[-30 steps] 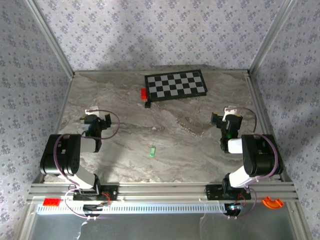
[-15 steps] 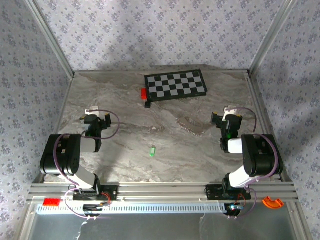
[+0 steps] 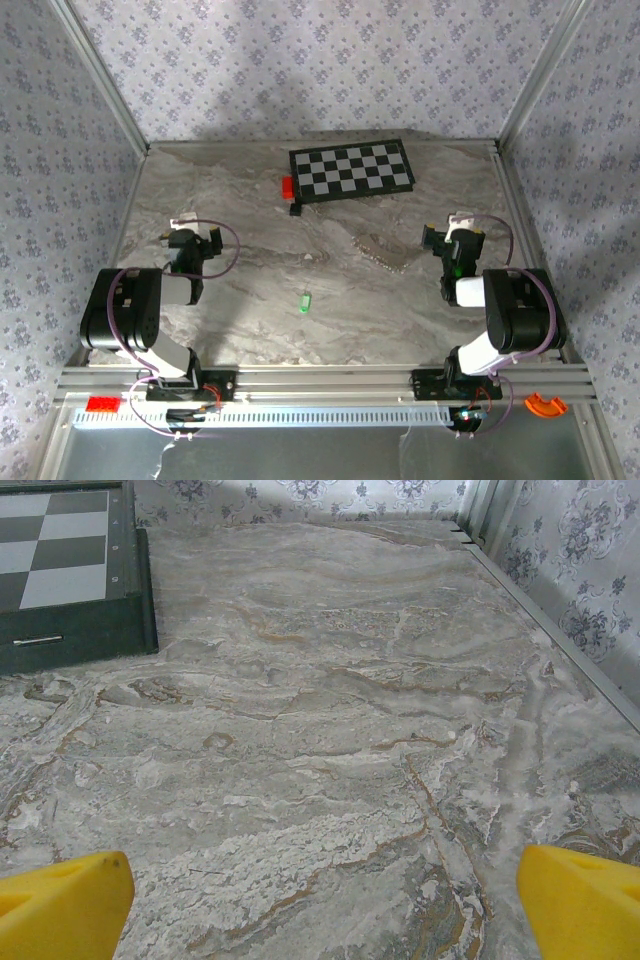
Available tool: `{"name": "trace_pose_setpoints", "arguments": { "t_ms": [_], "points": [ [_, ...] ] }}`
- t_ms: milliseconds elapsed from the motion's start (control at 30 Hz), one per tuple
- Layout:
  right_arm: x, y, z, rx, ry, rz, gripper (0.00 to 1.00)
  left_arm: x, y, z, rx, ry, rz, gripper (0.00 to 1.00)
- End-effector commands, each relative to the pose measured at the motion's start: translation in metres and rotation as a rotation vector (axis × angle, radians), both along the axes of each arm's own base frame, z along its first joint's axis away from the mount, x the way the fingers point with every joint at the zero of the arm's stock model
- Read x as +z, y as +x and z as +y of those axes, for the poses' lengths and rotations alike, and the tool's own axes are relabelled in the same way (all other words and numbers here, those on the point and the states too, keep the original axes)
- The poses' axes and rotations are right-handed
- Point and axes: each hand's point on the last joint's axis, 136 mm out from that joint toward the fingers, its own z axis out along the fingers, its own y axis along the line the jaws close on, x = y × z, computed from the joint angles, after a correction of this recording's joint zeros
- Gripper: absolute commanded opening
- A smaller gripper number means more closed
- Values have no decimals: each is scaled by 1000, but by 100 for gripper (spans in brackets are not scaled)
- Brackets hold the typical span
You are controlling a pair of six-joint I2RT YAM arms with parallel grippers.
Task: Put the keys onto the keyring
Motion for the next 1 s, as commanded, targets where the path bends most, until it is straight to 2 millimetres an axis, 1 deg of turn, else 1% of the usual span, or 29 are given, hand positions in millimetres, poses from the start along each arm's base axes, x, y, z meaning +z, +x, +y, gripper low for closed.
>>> {"name": "trace_pose_setpoints", "arguments": {
  "t_ms": [0,267,733,967],
  "points": [
    [4,4,-2,-4,-7,-12,100,12,8,-1,-5,-17,-42,100],
    [7,7,6,33,-20,-6,100,15,8,0,4,-17,-46,100],
    [17,6,11,50,-45,8,100,32,2,-3,-14,-19,-54,100],
    [30,-1,14,49,-48,-3,100,39,-3,-3,-13,-26,-47,100]
  ]
}}
